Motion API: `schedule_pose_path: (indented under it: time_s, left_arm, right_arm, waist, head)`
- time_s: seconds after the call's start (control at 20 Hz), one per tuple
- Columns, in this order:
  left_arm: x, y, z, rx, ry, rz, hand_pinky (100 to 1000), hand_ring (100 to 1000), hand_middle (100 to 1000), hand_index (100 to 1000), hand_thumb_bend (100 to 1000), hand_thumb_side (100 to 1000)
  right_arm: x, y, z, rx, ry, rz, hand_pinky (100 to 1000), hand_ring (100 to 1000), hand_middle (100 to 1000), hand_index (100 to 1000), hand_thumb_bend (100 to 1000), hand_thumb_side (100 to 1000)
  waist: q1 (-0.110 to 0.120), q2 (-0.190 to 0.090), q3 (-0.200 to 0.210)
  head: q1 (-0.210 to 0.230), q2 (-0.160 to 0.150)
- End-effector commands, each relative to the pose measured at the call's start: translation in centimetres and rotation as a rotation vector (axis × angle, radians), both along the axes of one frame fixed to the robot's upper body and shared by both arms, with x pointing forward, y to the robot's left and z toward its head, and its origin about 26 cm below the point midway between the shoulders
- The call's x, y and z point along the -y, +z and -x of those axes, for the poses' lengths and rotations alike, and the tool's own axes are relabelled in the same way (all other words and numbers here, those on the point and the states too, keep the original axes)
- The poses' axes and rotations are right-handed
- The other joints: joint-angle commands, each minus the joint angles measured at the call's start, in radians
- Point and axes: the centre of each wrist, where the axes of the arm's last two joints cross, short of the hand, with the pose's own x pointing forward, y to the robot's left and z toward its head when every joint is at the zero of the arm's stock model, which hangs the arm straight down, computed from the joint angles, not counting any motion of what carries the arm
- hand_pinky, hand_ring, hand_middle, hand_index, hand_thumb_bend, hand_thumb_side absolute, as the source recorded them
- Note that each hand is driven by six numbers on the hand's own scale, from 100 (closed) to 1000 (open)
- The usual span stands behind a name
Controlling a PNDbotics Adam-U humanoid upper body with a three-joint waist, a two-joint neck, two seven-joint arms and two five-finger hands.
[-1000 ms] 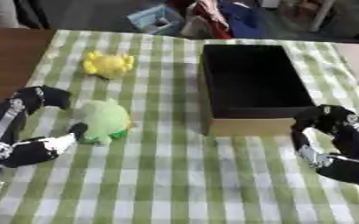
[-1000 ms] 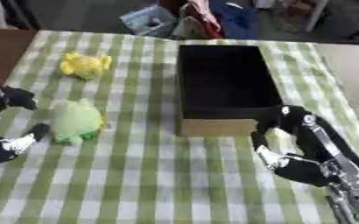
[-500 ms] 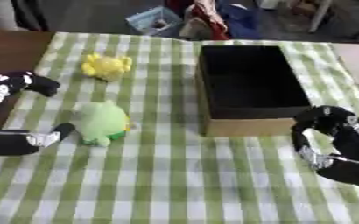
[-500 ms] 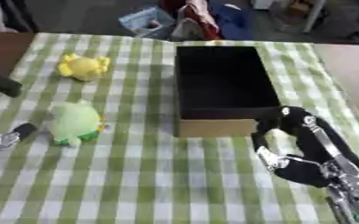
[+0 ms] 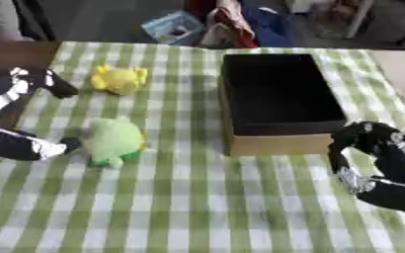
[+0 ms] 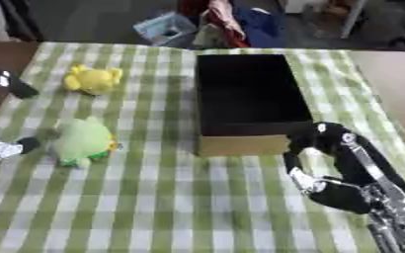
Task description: Pick up objects on the table and place them in the box.
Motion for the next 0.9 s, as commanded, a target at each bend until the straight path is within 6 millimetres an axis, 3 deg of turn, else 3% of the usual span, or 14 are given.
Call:
schedule_pose_path:
  time_s: [0.05,0.45,0.9]
  left_arm:
    - [-0.5,0.7,-0.8,-0.016,0.01,-0.085,807,692,640,770,567,166]
    - [-0.3,-0.4,-3.2,-0.068,0.013,-0.156,812,698,652,779,596,192]
    - [0.3,-0.9,-4.2,-0.115,-0.03,-0.194,823,711,666,794,615,240]
  right_arm:
    - [0.2,0.7,0.0,0.022,0.007,0.022,668,539,521,670,167,100]
    - [0.1,0.6,0.0,0.02,0.012,0.023,668,540,521,670,165,100]
    - [0.1,0.6,0.0,0.017,0.015,0.023,668,540,521,670,164,100]
  waist:
    - [0.003,-0.018,-0.002]
    - [0.003,-0.02,-0.009]
    - [0.004,-0.02,-0.009]
  head:
    - [0.005,-0.001]
    - [0.007,0.001]
    - [0.008,0.004]
